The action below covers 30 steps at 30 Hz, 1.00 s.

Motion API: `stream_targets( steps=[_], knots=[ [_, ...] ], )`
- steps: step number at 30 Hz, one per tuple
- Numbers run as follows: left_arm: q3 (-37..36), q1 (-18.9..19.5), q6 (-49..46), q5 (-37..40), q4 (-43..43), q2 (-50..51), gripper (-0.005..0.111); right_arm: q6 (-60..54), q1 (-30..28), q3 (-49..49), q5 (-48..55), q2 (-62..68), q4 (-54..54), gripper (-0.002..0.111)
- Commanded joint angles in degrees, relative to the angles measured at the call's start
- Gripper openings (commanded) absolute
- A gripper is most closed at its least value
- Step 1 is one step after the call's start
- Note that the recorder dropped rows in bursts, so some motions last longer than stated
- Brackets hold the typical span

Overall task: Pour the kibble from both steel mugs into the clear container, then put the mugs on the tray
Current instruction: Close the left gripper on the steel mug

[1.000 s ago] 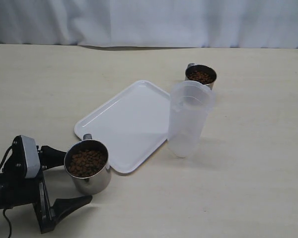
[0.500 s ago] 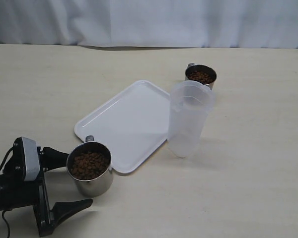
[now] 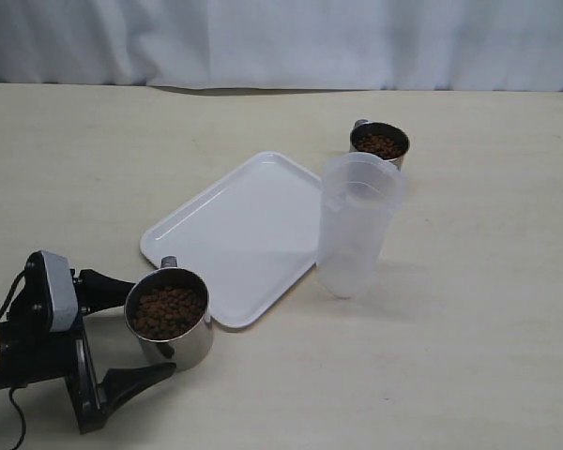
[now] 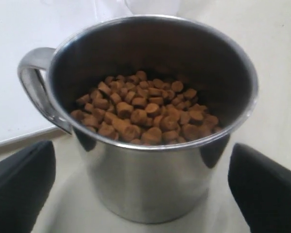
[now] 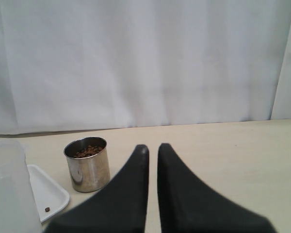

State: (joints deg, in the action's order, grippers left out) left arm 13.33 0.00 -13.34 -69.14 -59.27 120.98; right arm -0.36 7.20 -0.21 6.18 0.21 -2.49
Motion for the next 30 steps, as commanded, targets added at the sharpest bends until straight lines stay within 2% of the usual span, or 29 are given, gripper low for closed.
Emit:
stream_targets(
  steps=[1,12,25,30],
  knots=[
    [0.1,-0.1,0.1,-0.8,3.0,0.2,0.071,-0.1,-0.4,0.2,0.0,-0.2,-0.3,0.005],
    [4.8,-0.1,6.2,-0.8,-2.6,0.2,0.071,-0.1,-0.4,0.2,0.0,-0.2,-0.3,0.005],
    [4.7,-0.1,7.6,-0.8,-5.7,0.3,0.071,-0.1,-0.4,0.2,0.0,-0.2,-0.3,0.005],
    [4.8,-2.5,7.6,-0.8,-3.4,0.3,0.071,-0.1,-0.4,0.2,0.0,-0.2,-0.3,0.005]
  ],
)
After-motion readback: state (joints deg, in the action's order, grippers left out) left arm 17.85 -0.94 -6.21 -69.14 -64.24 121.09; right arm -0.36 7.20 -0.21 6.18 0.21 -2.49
